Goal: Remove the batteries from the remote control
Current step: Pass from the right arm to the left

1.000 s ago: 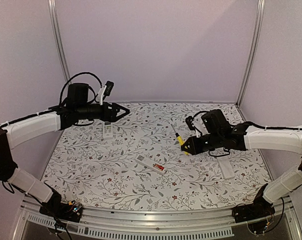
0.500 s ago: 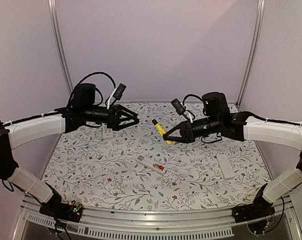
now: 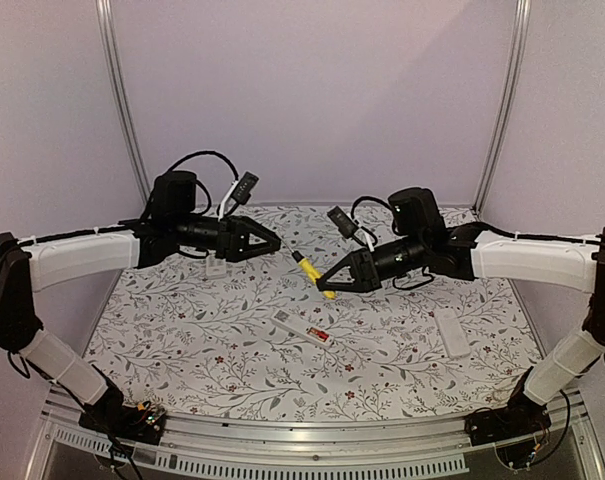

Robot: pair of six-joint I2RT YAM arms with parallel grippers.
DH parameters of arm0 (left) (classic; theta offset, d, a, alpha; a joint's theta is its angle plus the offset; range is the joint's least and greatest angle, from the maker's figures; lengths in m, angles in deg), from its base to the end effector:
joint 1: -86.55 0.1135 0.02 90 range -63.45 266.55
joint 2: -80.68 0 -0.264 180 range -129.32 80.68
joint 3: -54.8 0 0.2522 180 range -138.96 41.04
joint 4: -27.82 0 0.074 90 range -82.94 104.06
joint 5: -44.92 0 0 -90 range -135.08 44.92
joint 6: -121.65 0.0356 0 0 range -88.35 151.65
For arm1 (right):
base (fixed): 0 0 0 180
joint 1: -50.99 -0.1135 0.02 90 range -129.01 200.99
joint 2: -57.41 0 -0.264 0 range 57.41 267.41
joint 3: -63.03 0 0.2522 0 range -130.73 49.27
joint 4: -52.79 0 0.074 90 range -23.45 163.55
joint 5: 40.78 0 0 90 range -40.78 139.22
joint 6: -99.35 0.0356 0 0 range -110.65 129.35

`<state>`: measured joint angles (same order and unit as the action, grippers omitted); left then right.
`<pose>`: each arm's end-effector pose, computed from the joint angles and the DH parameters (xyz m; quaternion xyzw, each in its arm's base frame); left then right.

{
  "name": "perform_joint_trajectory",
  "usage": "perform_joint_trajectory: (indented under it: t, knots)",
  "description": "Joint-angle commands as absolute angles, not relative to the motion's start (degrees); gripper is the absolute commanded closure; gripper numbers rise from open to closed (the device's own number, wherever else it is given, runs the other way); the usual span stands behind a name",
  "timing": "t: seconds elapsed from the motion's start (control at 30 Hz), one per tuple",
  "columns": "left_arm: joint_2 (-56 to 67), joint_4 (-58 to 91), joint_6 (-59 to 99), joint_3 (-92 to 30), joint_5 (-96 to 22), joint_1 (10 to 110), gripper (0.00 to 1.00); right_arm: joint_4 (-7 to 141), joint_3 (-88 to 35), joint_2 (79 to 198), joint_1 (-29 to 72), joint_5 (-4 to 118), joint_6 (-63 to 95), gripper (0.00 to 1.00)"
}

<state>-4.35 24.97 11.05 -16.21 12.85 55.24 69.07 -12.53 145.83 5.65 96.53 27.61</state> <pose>0.2669 -0.1976 0.2884 0.3528 0.6727 -0.5778 0.2984 0.2234 0.2633 0.2735 -0.3825 0.7203 0.5385 0.2120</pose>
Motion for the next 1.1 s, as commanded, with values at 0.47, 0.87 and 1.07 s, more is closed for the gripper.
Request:
perform_joint_trajectory:
  t: [0.47, 0.87, 1.07]
  knots:
    - [-7.01, 27.95, 8.11, -15.85, 16.0, 54.91, 0.69, 71.36, -14.62, 148.46, 5.11, 96.7, 25.28, 0.99]
    - [-7.6, 27.98, 7.69, -15.91, 16.34, 54.87, 0.88, 71.97, -14.97, 148.93, 5.03, 96.98, 24.87, 1.0]
    - [-7.9, 28.32, 7.25, -15.91, 16.61, 54.87, 0.9, 72.59, -15.12, 149.25, 5.02, 96.88, 24.47, 1.0]
